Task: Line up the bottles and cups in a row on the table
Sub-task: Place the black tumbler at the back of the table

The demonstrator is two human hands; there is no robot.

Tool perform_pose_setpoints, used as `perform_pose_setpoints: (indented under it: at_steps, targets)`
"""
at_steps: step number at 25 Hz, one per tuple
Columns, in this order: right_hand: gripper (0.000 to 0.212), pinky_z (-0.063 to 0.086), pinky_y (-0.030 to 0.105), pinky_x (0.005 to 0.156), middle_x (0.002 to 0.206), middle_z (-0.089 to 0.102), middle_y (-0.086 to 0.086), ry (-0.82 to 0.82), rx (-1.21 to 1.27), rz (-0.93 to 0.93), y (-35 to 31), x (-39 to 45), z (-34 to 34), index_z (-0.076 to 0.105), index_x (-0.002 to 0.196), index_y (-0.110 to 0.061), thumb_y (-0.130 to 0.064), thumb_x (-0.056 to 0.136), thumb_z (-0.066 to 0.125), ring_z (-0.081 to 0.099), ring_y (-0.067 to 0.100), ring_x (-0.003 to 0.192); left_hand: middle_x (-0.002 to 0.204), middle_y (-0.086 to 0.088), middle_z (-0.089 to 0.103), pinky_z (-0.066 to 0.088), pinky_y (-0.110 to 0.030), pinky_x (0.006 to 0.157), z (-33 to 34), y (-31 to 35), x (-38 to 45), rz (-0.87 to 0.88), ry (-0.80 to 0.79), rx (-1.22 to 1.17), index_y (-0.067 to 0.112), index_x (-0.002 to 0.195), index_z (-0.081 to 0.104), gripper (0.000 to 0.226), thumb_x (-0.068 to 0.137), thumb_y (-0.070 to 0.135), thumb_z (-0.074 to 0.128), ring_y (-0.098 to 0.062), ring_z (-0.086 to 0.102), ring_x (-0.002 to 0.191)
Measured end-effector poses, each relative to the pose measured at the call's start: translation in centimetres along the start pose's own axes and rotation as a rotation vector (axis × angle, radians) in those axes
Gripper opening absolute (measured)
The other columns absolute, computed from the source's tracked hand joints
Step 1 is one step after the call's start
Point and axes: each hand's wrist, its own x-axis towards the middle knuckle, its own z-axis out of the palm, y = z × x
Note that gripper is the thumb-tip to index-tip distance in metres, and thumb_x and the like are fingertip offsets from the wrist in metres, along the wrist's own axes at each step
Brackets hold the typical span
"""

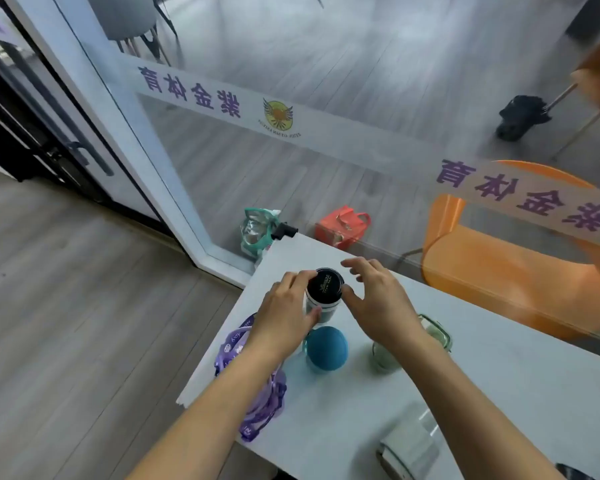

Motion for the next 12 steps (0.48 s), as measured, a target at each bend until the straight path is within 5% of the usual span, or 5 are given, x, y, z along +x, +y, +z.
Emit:
perform_pose_setpoints:
  at_steps: [6,12]
  targets:
    - [0.037,0.048,0.042,0.100,0.125,0.062,-0.002,0.007,0.023,0.072,1.5,2.6,-0.2,0.056,0.132,-0.027,-0.030,0.095,0.059,0.057,0.018,0.115,0.133,0.006,0.047,0.047,-0.041,0.101,2.1,-0.9,3.5,-0.070,-0.157,-0.022,0.041,0.138,0.034,0.079,0.073,0.031,0.078,-0.021,0.052,0.119]
    - [0.036,0.050,0.043,0.097,0.121,0.063,-0.003,0.022,0.068,0.068,2.5,4.3,0.3,0.056,0.130,-0.028,-0.034,0.094,0.059,0.059,0.017,0.112,0.125,0.007,0.052,0.050,-0.038,0.090,3.0,-0.6,4.2,-0.105,-0.127,-0.065,0.041,0.129,0.036,0.076,0.068,0.037,0.081,-0.020,0.056,0.110]
